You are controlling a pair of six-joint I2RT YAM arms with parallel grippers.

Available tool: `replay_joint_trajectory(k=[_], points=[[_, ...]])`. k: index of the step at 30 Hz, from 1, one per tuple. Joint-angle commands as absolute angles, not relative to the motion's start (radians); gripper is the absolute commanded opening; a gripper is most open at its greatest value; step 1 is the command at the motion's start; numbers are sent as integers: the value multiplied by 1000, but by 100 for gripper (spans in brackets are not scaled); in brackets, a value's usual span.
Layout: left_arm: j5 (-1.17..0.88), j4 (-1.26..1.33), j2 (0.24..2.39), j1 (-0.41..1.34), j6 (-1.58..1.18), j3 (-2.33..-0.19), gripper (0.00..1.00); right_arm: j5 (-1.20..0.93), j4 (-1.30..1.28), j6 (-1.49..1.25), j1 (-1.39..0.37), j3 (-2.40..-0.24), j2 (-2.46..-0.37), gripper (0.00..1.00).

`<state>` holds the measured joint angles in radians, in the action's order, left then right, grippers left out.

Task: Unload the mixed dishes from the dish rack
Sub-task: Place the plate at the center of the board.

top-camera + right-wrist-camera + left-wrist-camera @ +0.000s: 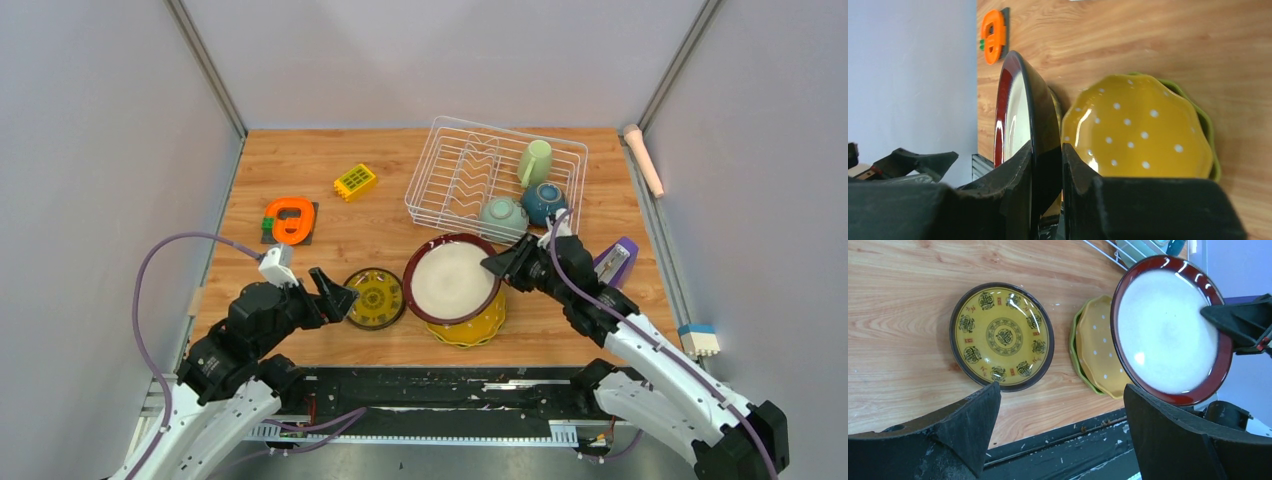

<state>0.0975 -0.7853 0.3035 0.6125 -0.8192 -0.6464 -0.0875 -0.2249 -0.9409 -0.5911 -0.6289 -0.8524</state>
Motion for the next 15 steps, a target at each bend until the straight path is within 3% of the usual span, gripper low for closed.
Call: replay_joint_trajectory(k=[1,15], points=[[70,-746,304,608,-799,-627,100,-22,-135,-1128,-601,-605,-754,0],[37,-688,398,608,-805,-605,100,51,-186,-1154,-604,-468,-746,0]])
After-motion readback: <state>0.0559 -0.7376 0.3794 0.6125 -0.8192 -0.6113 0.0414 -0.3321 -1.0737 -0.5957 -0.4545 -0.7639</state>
